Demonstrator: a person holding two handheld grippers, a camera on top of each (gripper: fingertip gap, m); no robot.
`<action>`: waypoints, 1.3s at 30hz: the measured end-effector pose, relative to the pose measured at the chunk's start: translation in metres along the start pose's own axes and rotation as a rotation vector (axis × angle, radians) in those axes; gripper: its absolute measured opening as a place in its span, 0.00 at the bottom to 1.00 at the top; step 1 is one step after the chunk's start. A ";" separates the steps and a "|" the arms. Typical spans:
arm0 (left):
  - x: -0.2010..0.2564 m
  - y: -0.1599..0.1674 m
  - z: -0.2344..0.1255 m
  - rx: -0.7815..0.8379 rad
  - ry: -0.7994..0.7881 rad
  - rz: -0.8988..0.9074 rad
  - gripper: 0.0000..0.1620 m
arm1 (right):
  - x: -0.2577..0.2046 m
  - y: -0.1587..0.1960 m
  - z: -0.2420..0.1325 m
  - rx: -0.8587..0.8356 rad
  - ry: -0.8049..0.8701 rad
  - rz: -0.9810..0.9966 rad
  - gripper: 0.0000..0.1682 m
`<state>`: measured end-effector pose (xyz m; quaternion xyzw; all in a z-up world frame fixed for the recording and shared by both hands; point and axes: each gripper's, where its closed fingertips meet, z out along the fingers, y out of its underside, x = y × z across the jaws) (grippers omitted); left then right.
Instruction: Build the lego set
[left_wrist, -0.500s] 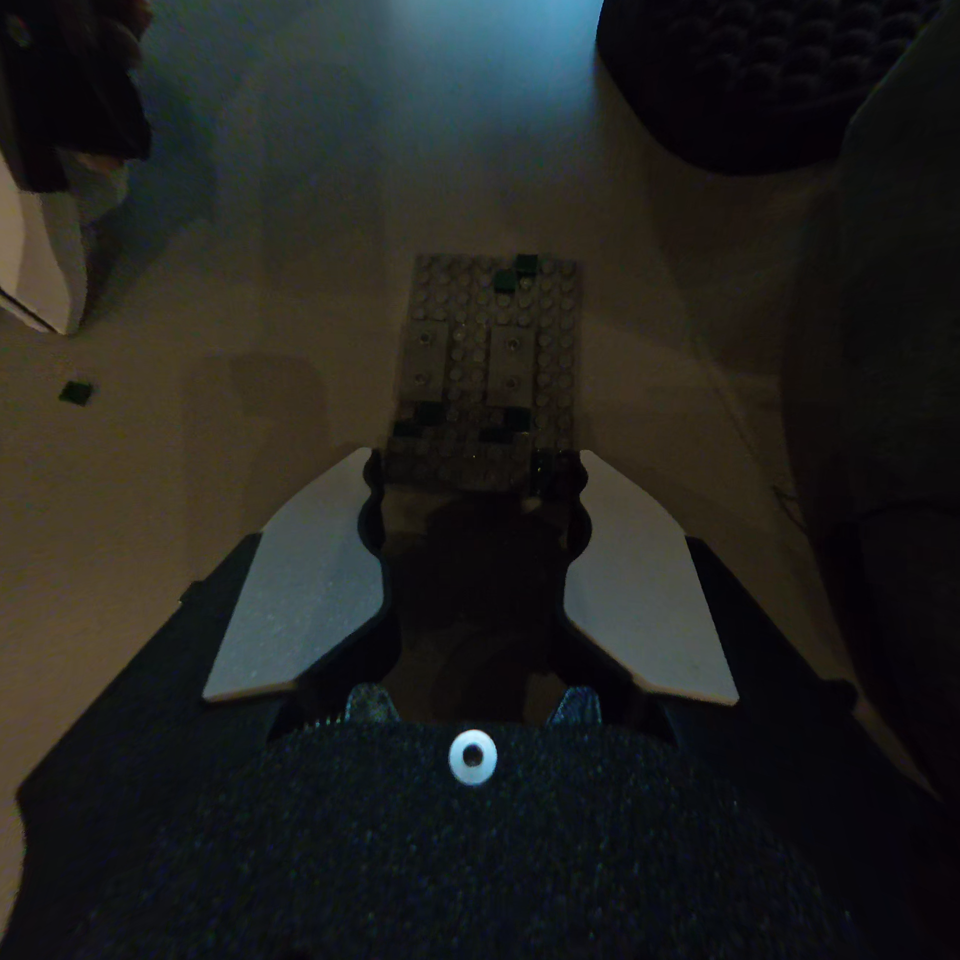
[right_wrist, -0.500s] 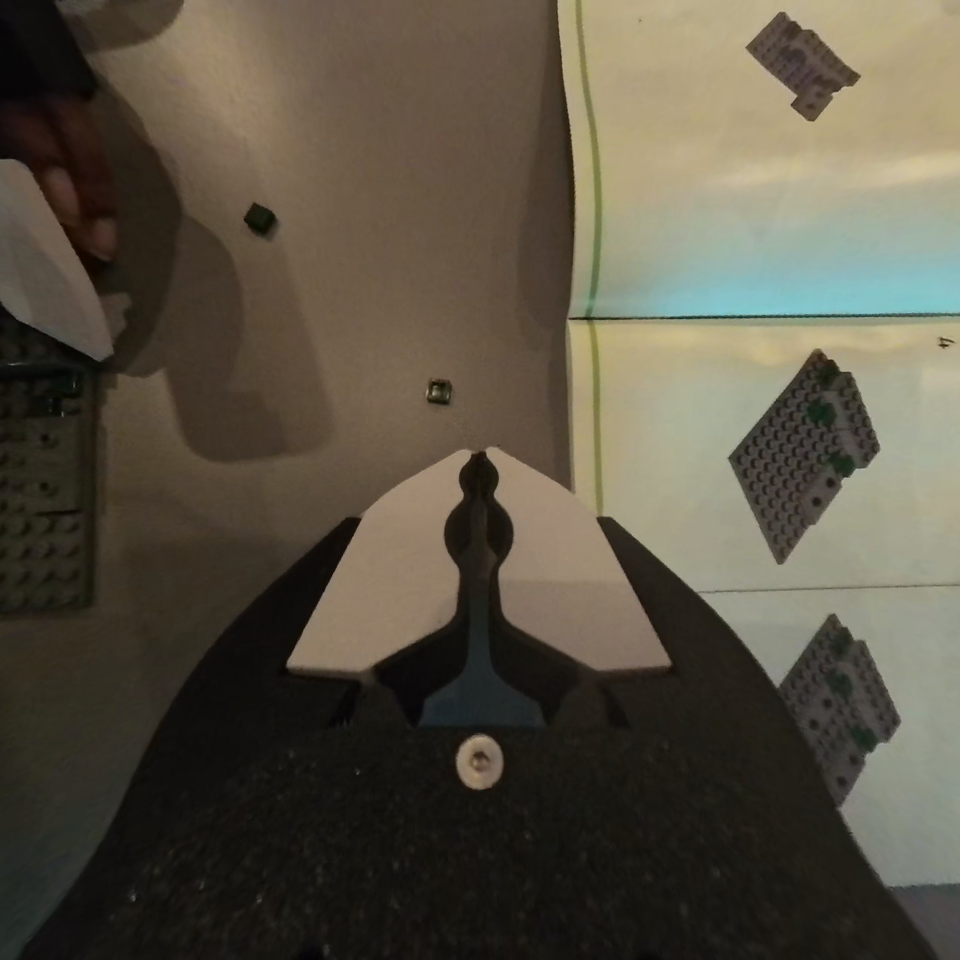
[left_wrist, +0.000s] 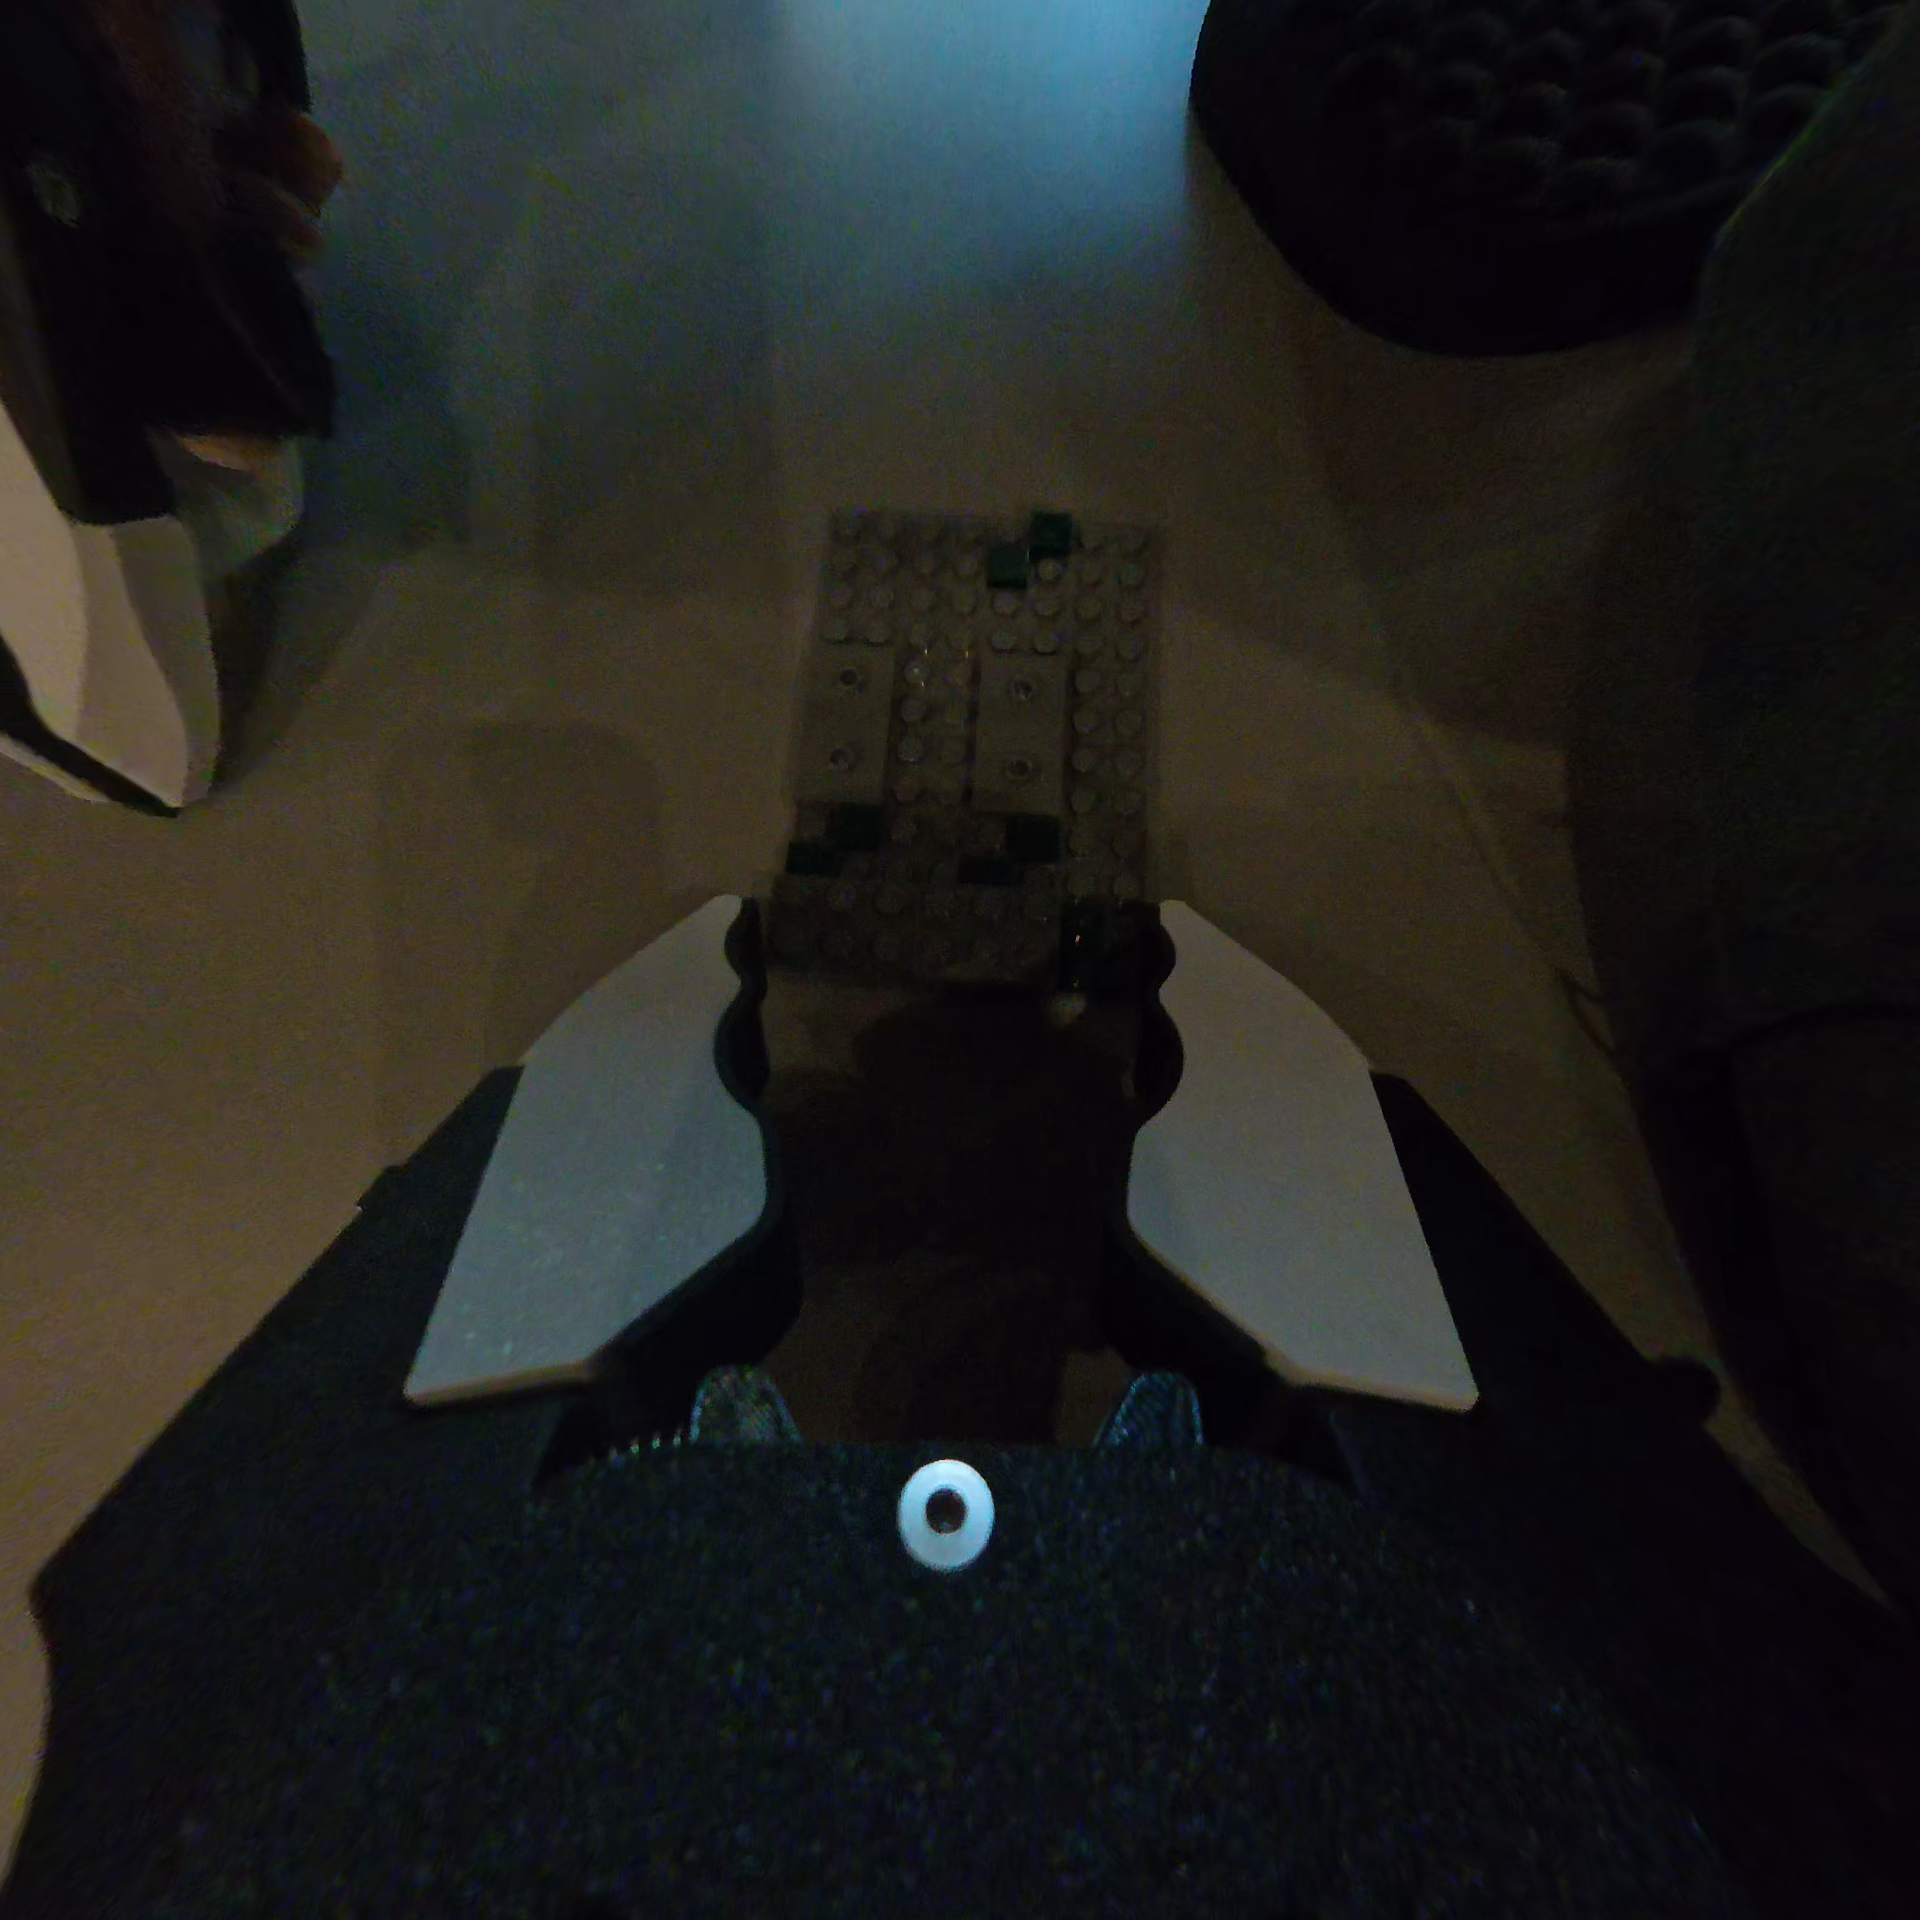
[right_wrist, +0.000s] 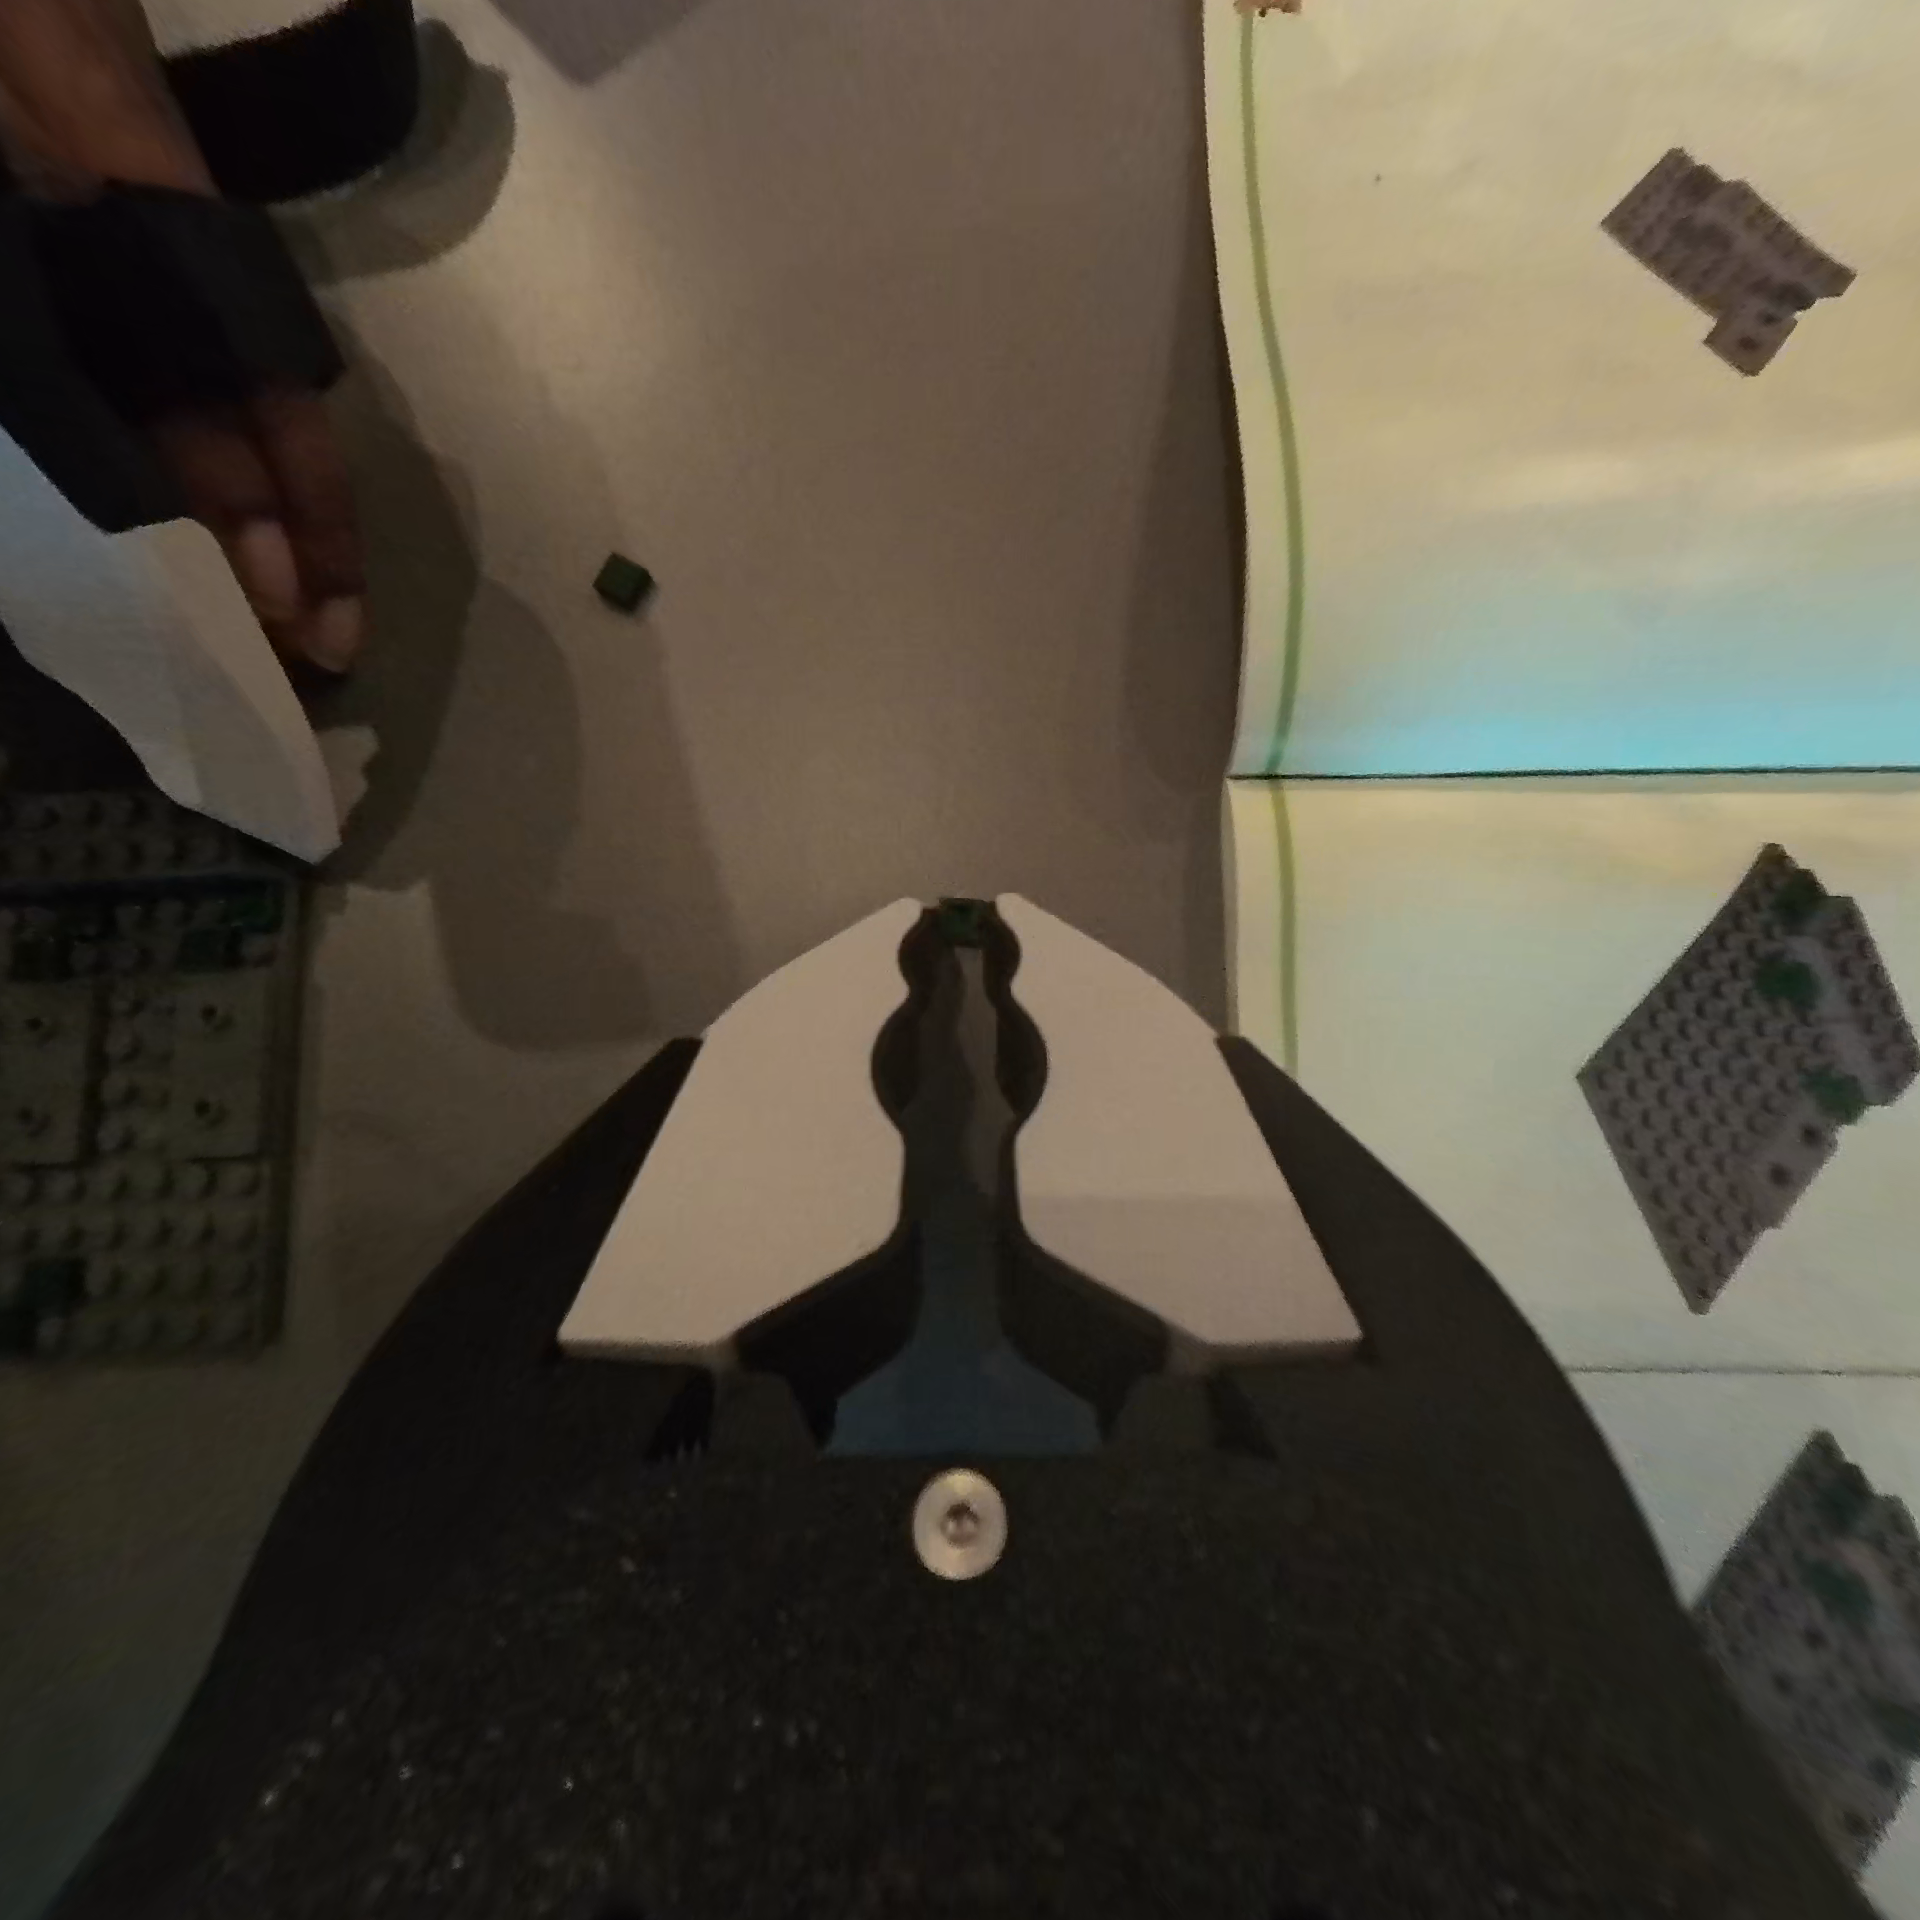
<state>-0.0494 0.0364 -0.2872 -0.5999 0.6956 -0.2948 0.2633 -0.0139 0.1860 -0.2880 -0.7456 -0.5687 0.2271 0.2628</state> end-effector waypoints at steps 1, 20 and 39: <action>0.000 0.000 0.000 0.001 0.000 0.001 0.43 | 0.000 0.000 0.000 -0.002 0.001 -0.001 0.05; 0.000 0.000 0.000 0.013 -0.007 0.010 0.43 | -0.126 0.032 -0.056 -0.014 -0.218 -0.051 0.05; 0.000 -0.001 0.000 0.014 -0.008 0.010 0.42 | -0.130 0.049 -0.054 0.001 -0.092 -0.070 0.08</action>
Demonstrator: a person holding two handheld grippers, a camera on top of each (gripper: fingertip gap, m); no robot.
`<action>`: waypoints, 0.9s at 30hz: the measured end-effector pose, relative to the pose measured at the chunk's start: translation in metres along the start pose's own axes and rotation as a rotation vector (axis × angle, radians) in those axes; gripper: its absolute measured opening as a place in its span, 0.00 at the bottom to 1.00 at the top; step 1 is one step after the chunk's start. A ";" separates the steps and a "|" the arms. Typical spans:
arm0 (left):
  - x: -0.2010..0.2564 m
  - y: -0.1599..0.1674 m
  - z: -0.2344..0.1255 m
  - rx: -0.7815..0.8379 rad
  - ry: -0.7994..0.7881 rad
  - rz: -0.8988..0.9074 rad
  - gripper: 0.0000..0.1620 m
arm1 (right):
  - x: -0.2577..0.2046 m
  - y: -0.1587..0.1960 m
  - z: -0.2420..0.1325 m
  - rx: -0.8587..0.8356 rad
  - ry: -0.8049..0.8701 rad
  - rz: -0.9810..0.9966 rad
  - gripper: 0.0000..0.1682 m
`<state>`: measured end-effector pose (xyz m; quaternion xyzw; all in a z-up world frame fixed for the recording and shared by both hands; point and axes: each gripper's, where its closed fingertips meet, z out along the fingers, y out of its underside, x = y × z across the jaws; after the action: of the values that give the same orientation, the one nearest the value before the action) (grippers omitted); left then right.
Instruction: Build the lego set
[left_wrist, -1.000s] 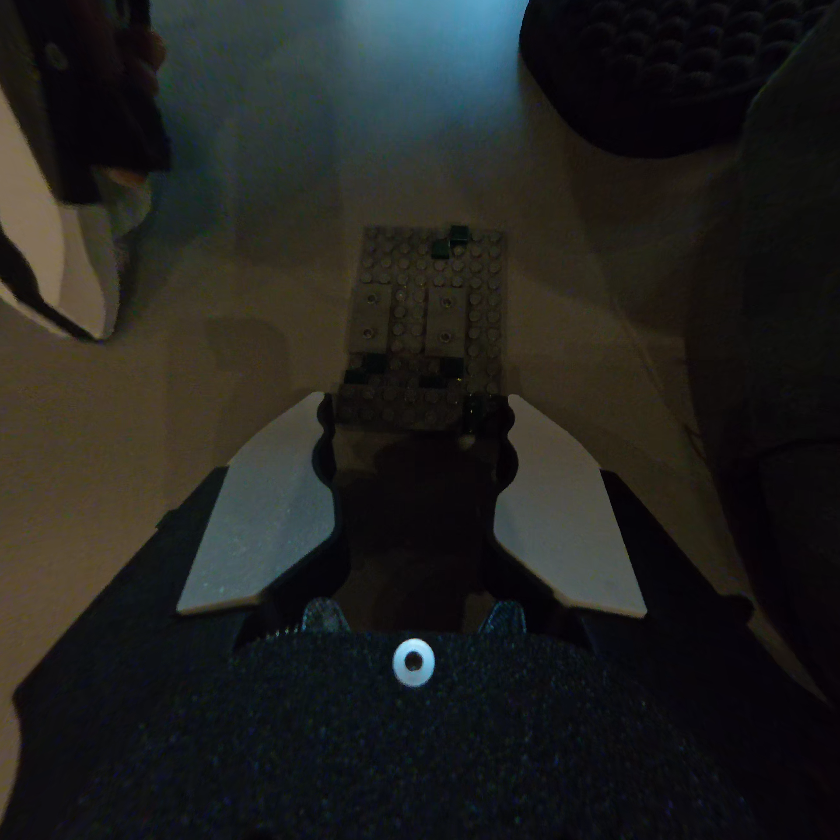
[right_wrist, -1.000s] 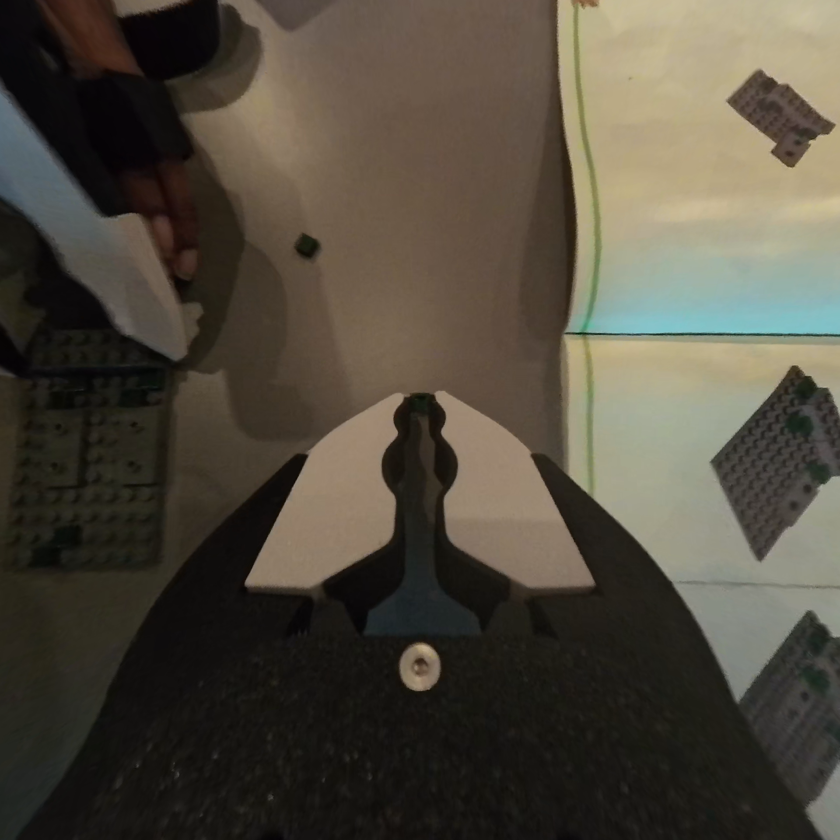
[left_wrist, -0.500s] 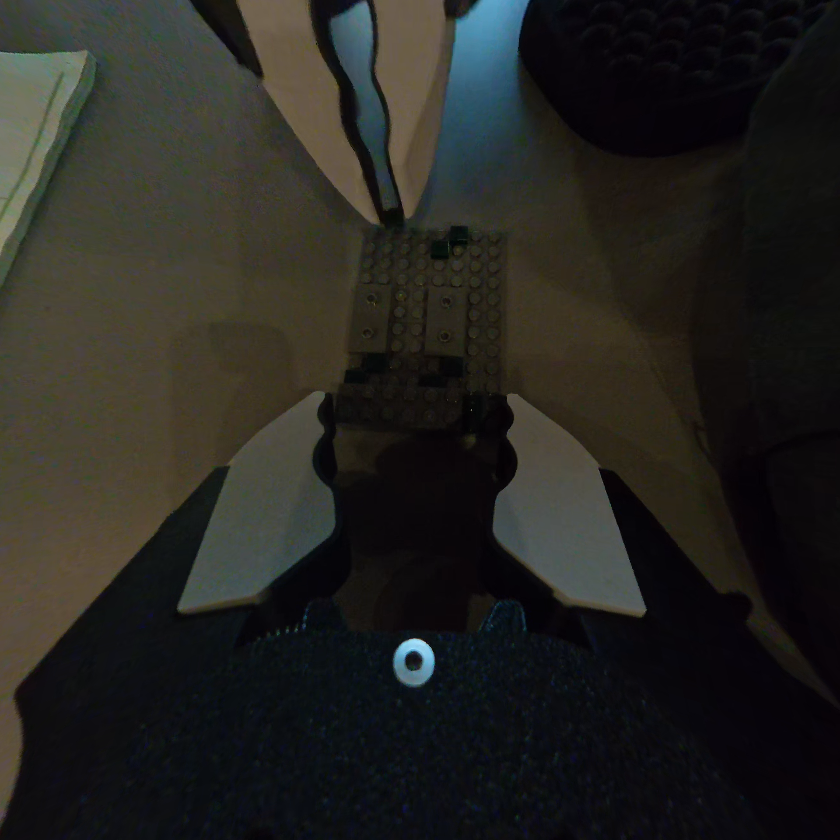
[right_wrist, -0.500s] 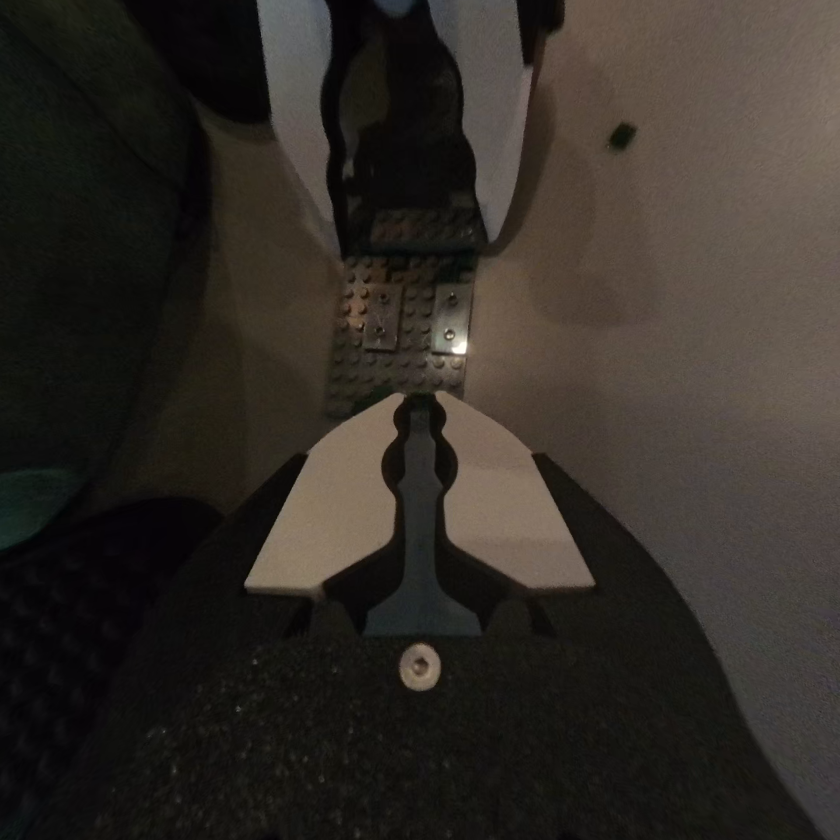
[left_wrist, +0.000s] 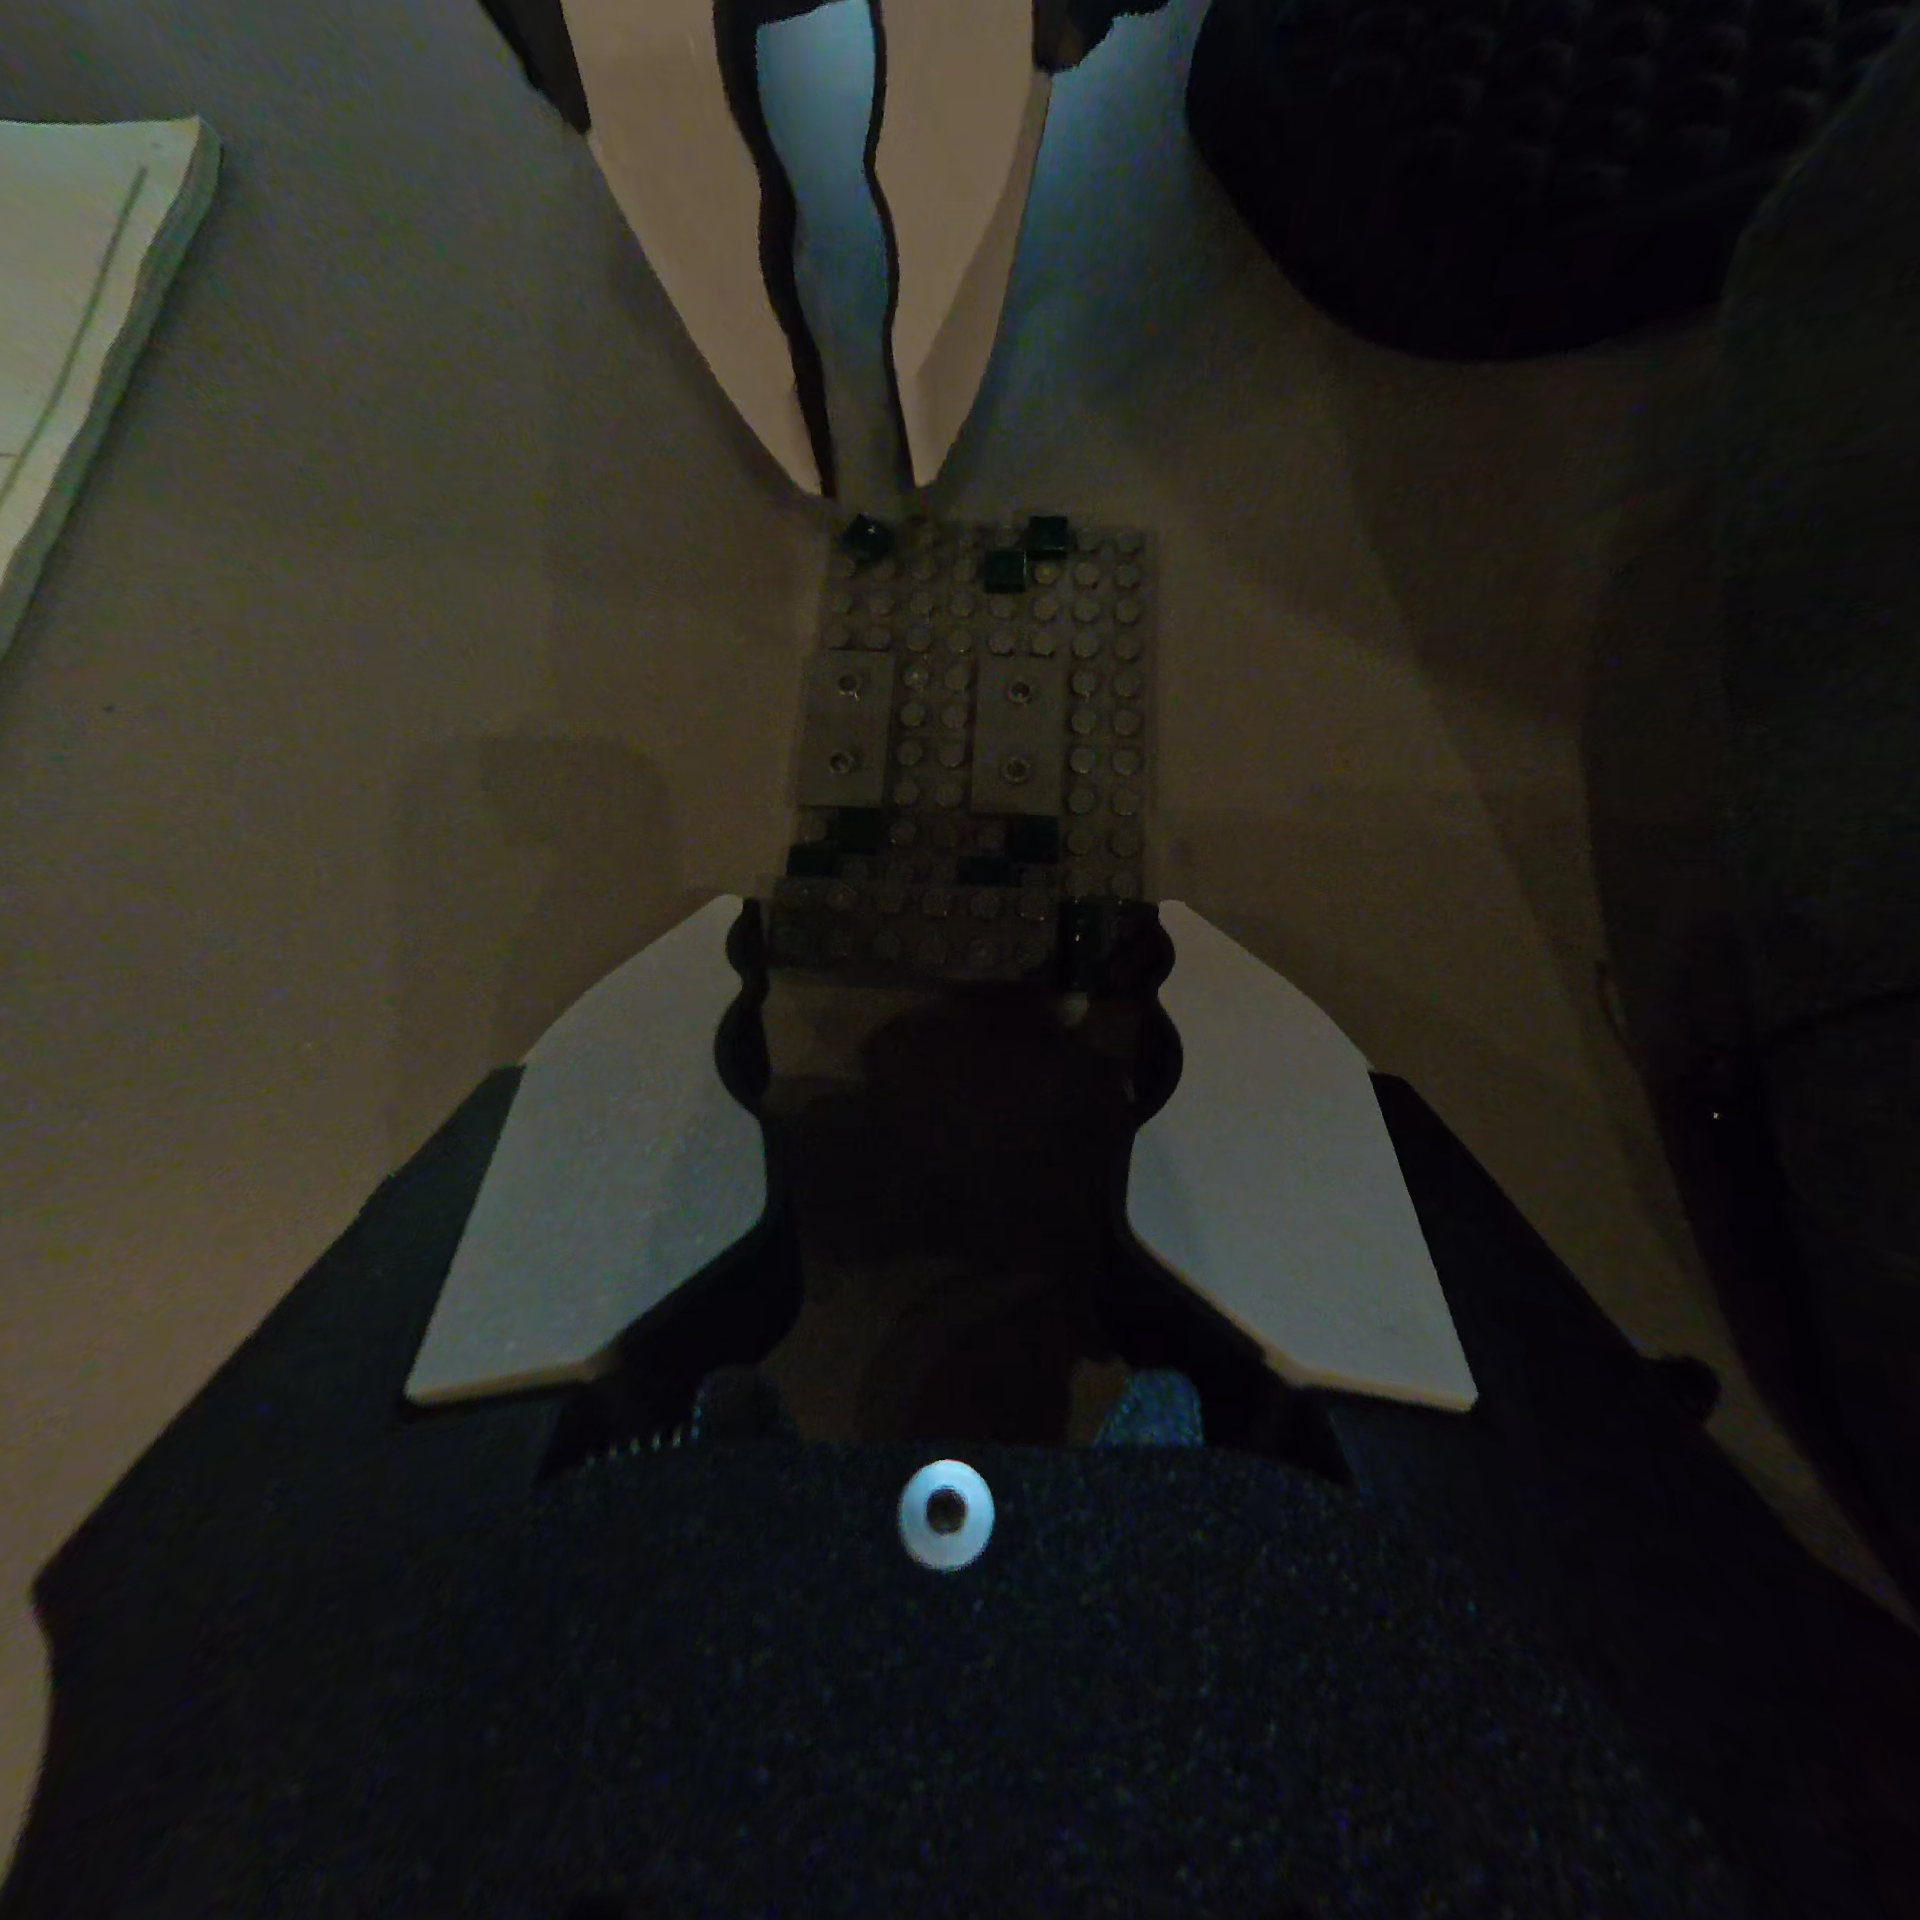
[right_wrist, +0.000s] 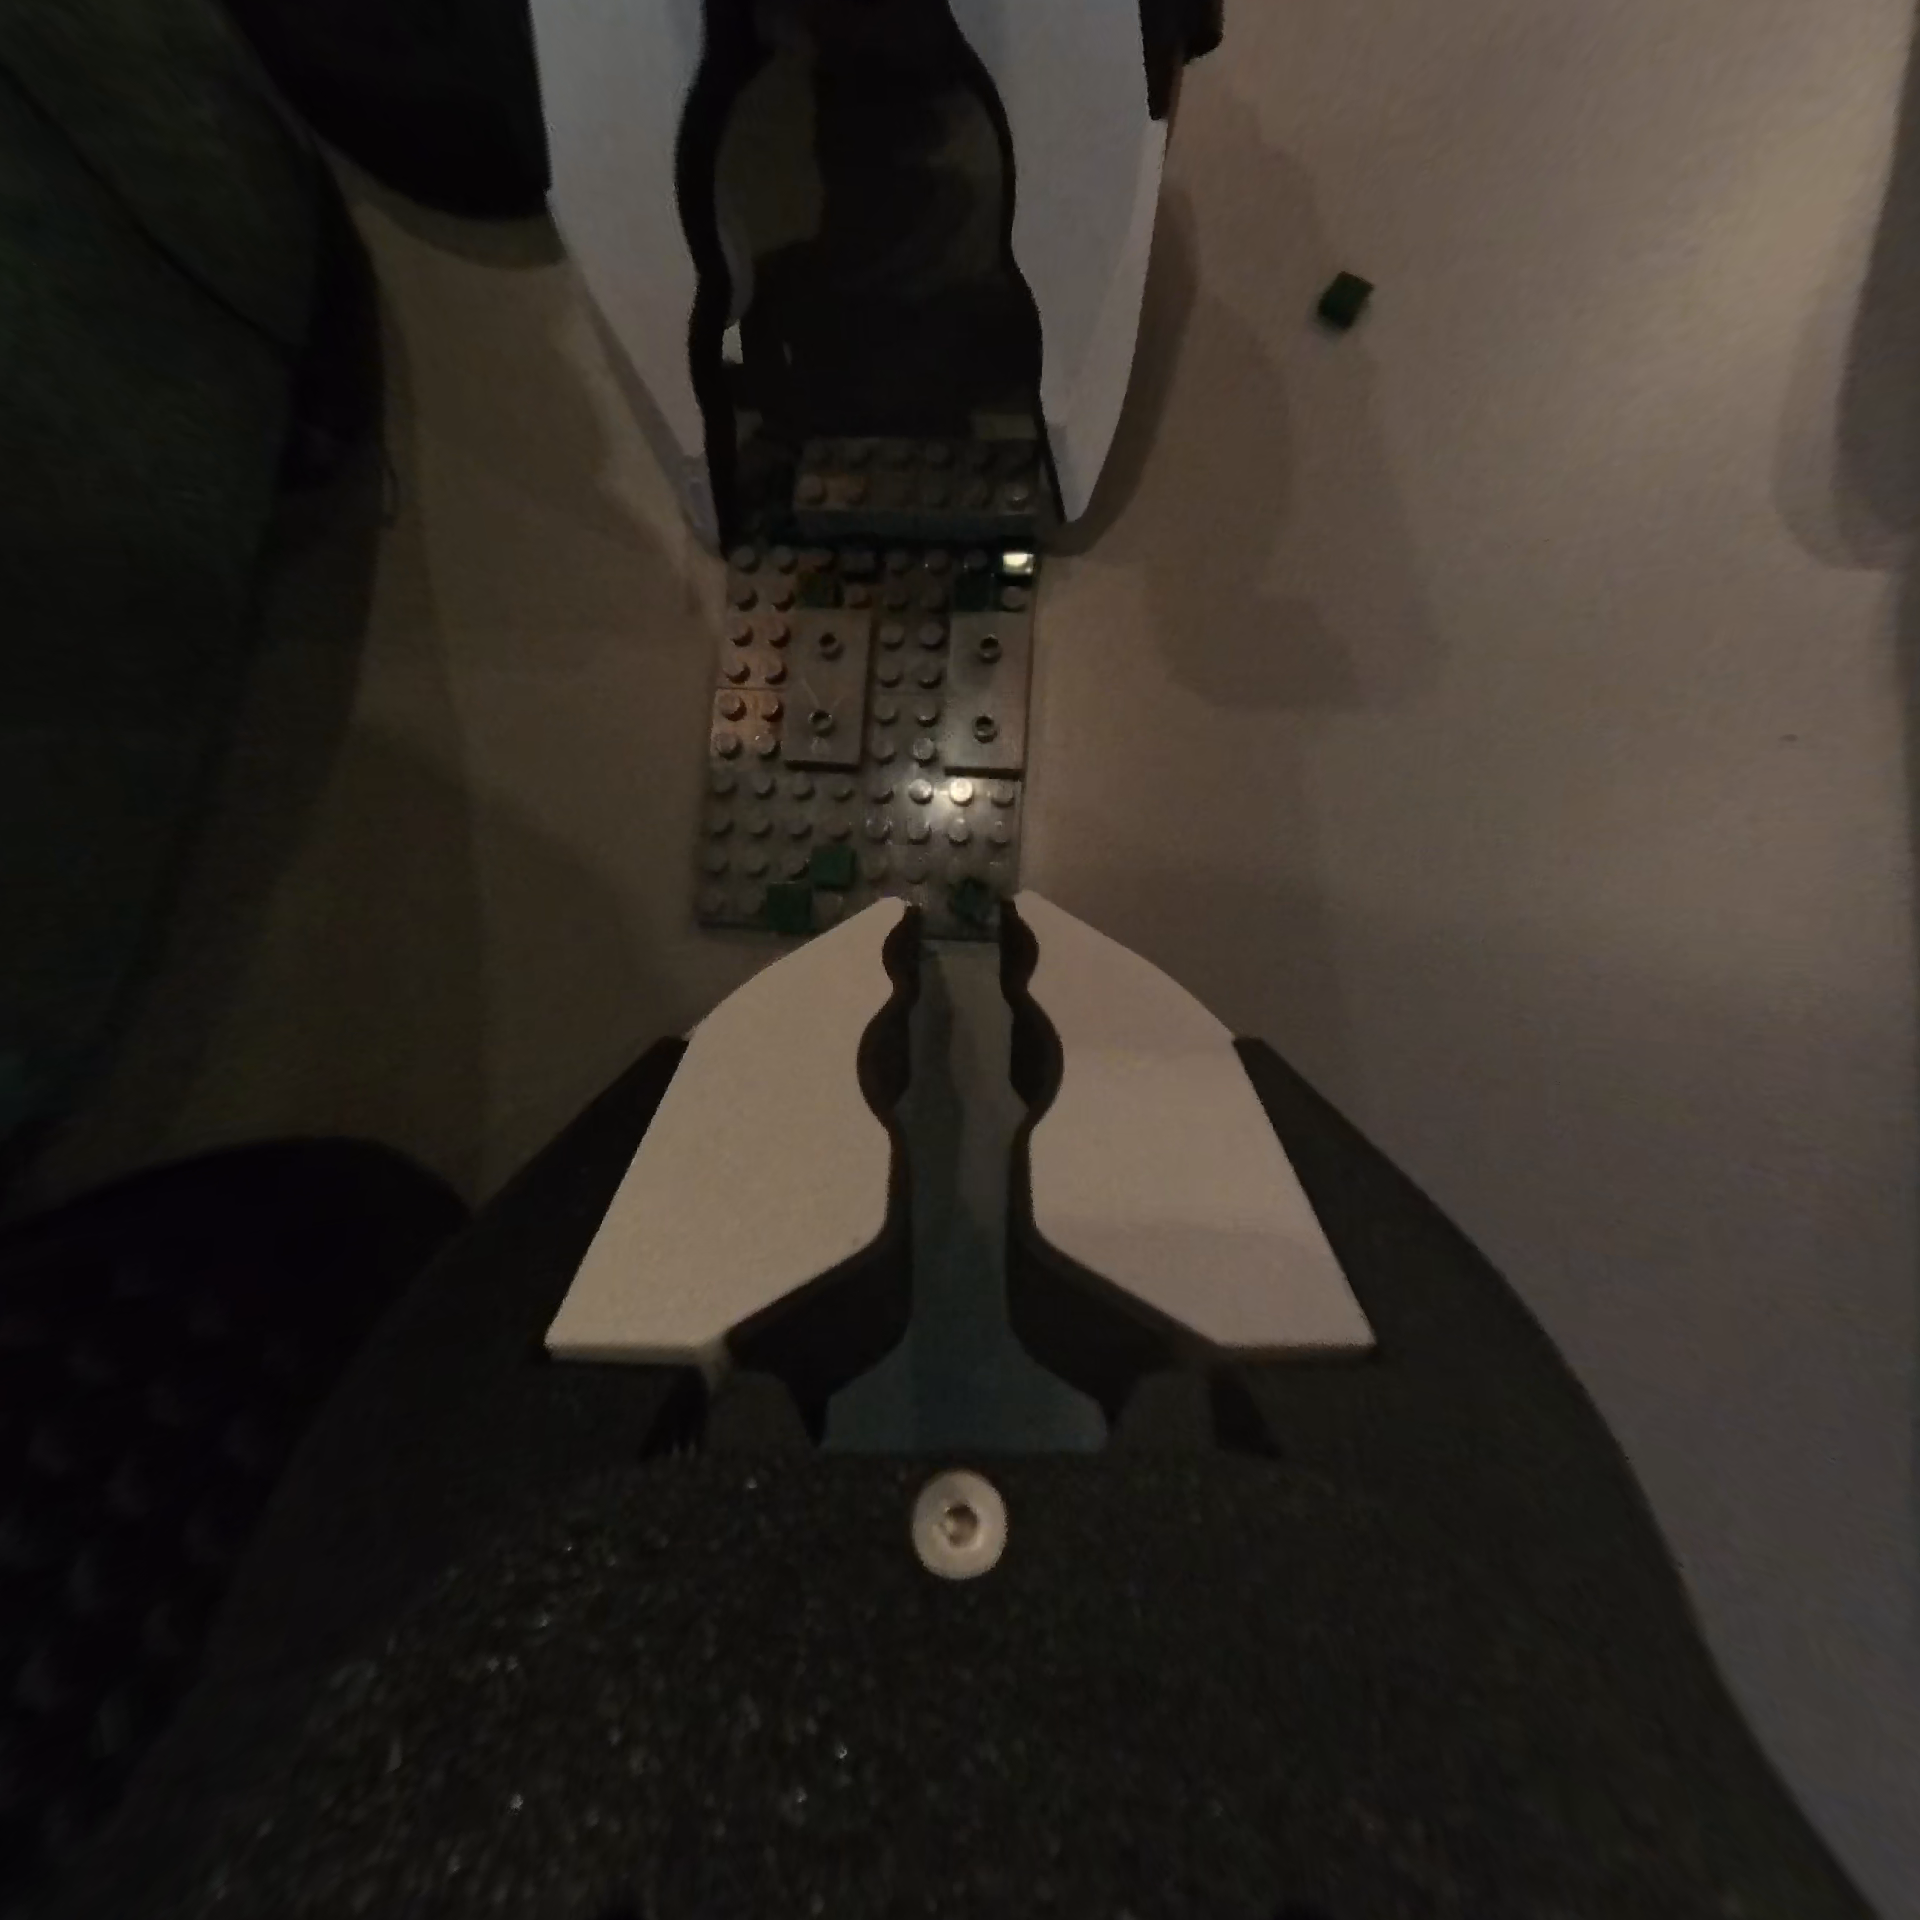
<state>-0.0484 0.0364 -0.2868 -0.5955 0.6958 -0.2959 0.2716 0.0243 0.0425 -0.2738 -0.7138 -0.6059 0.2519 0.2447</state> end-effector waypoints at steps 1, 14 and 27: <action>0.000 0.000 0.000 0.001 0.000 0.000 0.42 | 0.000 -0.002 -0.001 0.014 0.016 -0.011 0.08; 0.000 0.000 0.000 0.002 0.001 0.000 0.43 | 0.002 -0.001 0.009 0.046 0.079 -0.007 0.01; 0.000 0.000 0.000 0.002 0.001 0.000 0.42 | 0.000 0.000 0.004 0.062 0.087 0.006 0.04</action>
<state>-0.0486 0.0364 -0.2867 -0.5953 0.6955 -0.2968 0.2716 0.0221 0.0429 -0.2768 -0.7178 -0.5845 0.2400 0.2925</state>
